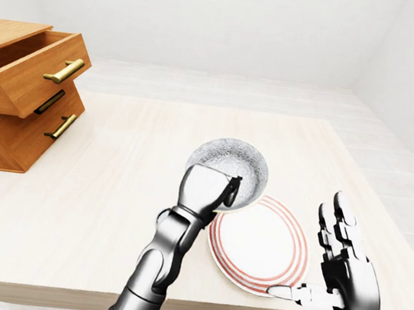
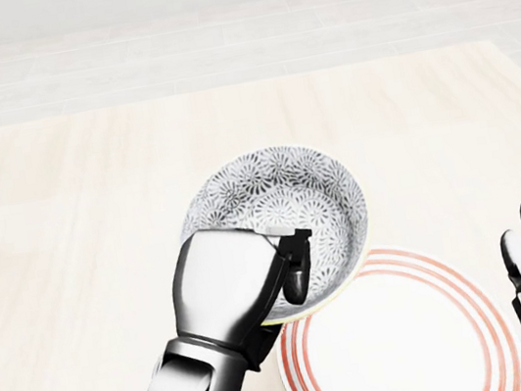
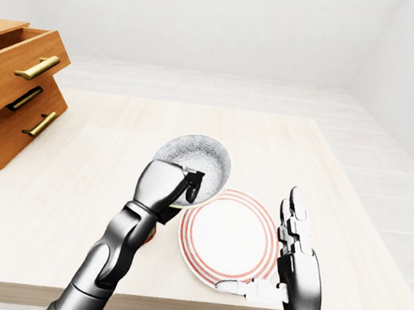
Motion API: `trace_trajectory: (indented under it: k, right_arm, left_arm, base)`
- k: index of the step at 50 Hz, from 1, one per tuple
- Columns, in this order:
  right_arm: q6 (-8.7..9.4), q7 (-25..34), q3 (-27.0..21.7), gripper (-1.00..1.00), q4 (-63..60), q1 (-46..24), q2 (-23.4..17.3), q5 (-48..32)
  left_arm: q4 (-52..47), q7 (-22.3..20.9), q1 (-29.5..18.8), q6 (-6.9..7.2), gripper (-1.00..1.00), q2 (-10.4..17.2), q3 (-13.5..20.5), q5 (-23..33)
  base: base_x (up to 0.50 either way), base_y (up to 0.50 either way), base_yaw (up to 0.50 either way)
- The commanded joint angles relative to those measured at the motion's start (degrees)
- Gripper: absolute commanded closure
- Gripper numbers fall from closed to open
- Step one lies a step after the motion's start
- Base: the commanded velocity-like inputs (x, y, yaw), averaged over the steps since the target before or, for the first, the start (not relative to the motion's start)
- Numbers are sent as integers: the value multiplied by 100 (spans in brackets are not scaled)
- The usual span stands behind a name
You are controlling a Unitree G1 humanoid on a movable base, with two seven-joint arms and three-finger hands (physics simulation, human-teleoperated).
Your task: Put the bowl on the plate.
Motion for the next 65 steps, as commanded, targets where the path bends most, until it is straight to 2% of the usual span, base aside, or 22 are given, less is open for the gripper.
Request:
trace_trajectory:
  k: [1,11,12,18,27,54,58,65]
  right_arm:
    - [0,214,-145,-100,156,-19,97,2]
    - [0,272,-224,-100,601,-138,90,-31]
    - [0,284,-230,-100,633,-133,92,-23]
    - [0,318,-293,-100,866,-191,65,24]
    - [0,460,-414,-100,833,-116,91,180]
    - [0,905,-901,-100,462,-11,426,410]
    - [0,1015,-1066,-100,268,62,474,643]
    - [0,1194,-1226,-100,332,-10,592,650]
  left_arm:
    - [-149,403,391,0,100,-204,-503,38]
    - [319,909,570,0,100,-245,-833,210]
    - [501,1138,549,0,100,-267,-891,277]
    - [801,1443,613,0,100,-309,-1081,465]
    - [1117,1613,504,0,100,-525,-1237,680]
    - [2311,2177,60,0,100,-732,-1053,853]
    - [2401,2223,42,0,100,-778,-1049,869]
    - [2967,2608,-147,0,100,-813,-963,915]
  base:
    - [0,0,0]
    - [0,0,0]
    - [0,0,0]
    - [0,0,0]
    - [0,0,0]
    - [0,0,0]
    - [0,0,0]
    - [0,0,0]
